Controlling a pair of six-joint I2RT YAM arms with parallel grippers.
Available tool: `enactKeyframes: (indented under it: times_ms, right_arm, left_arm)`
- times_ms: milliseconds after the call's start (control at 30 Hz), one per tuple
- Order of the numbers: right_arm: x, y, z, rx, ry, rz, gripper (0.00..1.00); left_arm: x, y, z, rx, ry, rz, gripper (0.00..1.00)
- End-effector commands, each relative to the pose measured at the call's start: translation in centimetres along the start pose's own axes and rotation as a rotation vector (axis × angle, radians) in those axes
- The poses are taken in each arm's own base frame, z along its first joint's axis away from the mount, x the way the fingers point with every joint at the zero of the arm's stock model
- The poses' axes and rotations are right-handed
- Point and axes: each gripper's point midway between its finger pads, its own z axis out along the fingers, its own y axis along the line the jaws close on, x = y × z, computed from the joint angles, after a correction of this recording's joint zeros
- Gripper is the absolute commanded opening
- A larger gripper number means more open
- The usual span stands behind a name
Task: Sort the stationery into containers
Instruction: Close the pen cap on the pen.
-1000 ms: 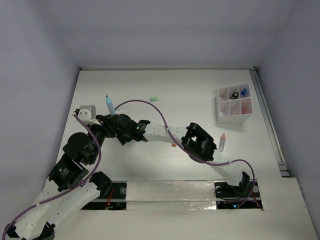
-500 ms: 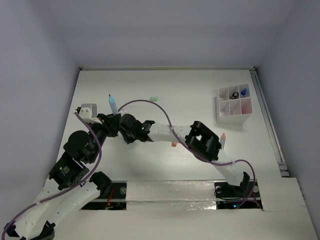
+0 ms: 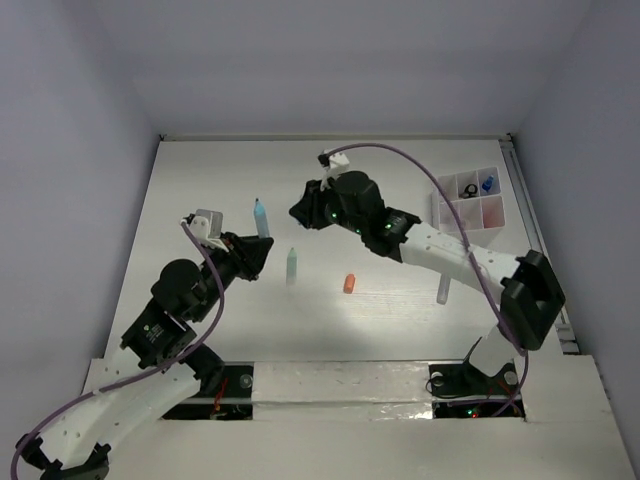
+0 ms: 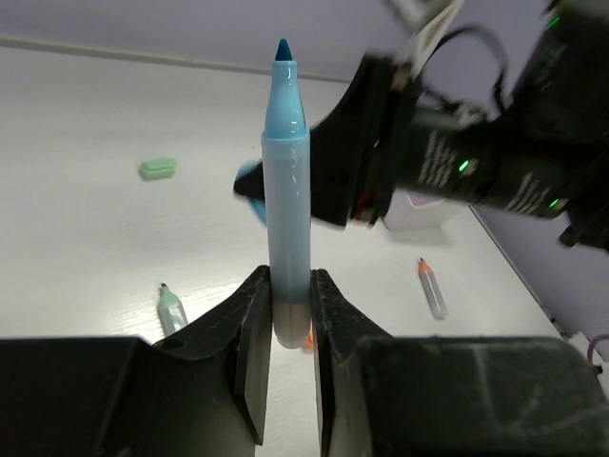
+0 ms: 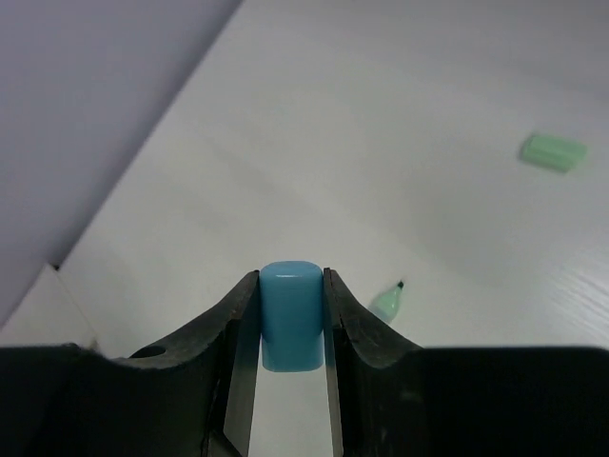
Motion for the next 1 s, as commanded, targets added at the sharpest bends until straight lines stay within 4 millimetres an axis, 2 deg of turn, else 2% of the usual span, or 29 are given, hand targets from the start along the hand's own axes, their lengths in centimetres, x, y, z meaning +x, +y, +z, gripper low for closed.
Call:
enactKeyframes:
  times_ms: [0, 167, 300, 400, 533, 800, 967]
  right_arm:
    - [-4.7, 0.5, -1.9, -0.02, -0.16, 0.016, 0.0]
    - [-9.8, 3.4, -4.3, -0.115, -0.312, 0.024, 0.0]
    - [-12.2, 4.7, -5.5, -0.158, -0.39, 0.045, 0.0]
    - [-12.9, 6.0, -5.9, -0.219, -0.4, 0.047, 0.01]
    - [-13.7, 7.2, -6.2, -0.281, -0.424, 0.072, 0.01]
    - [-13.4, 7.6, -5.7, -0.312, -0.418, 0.089, 0.01]
    - [-12.5, 8.0, -5.3, -0.287, -0.403, 0.058, 0.01]
  left_arm:
    - [-0.1, -1.9, 0.9, 0.096, -0.01, -0.038, 0.0]
    - [2.3, -2.0, 1.6, 0.112, 0.069, -0.049, 0.0]
    - [2.9, -1.9, 2.0, 0.107, 0.092, -0.045, 0.0]
    - [3.6, -2.3, 2.4, 0.125, 0.127, -0.037, 0.0]
    - [3.3, -2.9, 2.8, 0.155, 0.121, -0.035, 0.0]
    - [3.5, -3.0, 3.3, 0.151, 0.131, -0.034, 0.0]
    - [3.2, -2.6, 3.8, 0.125, 0.107, -0.048, 0.0]
